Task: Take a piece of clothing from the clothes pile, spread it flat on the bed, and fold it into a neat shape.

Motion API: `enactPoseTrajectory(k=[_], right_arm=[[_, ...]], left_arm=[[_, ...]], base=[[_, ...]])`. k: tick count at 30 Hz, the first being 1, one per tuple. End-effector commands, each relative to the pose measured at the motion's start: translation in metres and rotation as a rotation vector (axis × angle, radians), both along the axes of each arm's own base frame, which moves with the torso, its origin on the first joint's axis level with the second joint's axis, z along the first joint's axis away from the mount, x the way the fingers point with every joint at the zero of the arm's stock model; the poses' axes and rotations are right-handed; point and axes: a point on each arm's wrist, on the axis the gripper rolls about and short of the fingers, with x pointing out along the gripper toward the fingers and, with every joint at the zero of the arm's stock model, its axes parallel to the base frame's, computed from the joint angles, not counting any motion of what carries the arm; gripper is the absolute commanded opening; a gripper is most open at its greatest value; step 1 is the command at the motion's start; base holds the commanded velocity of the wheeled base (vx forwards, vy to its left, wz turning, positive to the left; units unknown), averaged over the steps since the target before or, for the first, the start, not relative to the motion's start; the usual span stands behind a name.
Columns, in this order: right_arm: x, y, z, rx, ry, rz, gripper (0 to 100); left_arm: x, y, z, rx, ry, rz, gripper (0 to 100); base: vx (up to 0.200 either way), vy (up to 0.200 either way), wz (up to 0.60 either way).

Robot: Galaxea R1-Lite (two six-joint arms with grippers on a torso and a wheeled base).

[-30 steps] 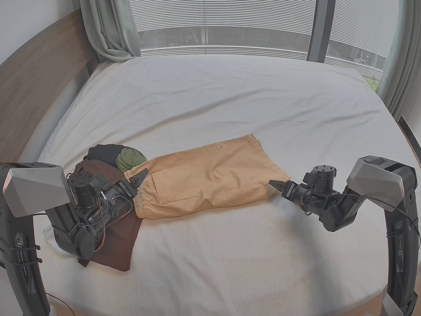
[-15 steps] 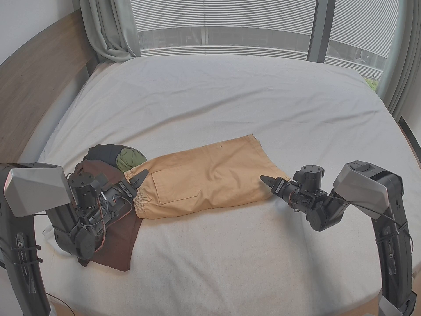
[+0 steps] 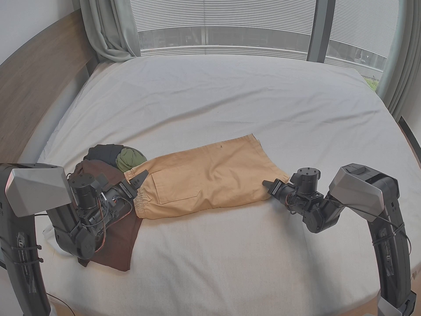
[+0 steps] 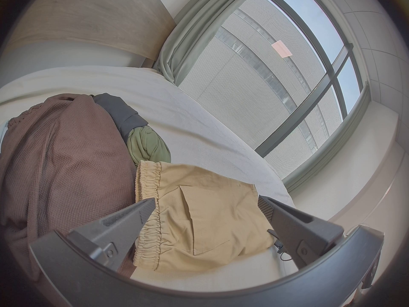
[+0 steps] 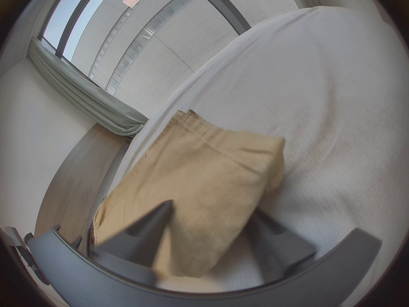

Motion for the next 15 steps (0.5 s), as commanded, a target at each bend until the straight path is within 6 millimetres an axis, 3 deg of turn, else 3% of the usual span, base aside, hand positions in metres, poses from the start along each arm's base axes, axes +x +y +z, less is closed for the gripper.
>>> enactPoseTrajectory(k=[1,10,15], right_arm=[[-0.001,0.0,-0.003,-0.001,0.004,0.0,0],[-0.011,-0.003,-0.014,-0.007,0.015,-0.002,0],[-0.019,-0.005,-0.007,-0.005,0.01,-0.002,0]], left_arm=[[0.0,0.0,0.0,0.0,0.0,-0.001,100],[0.0,0.001,-0.001,-0.002,0.002,0.003,100],[0.0,0.001,-0.001,-0.002,0.002,0.003,100]], base=[[0.0,0.0,0.0],[0.0,0.0,0.0],[0.0,0.0,0.0]])
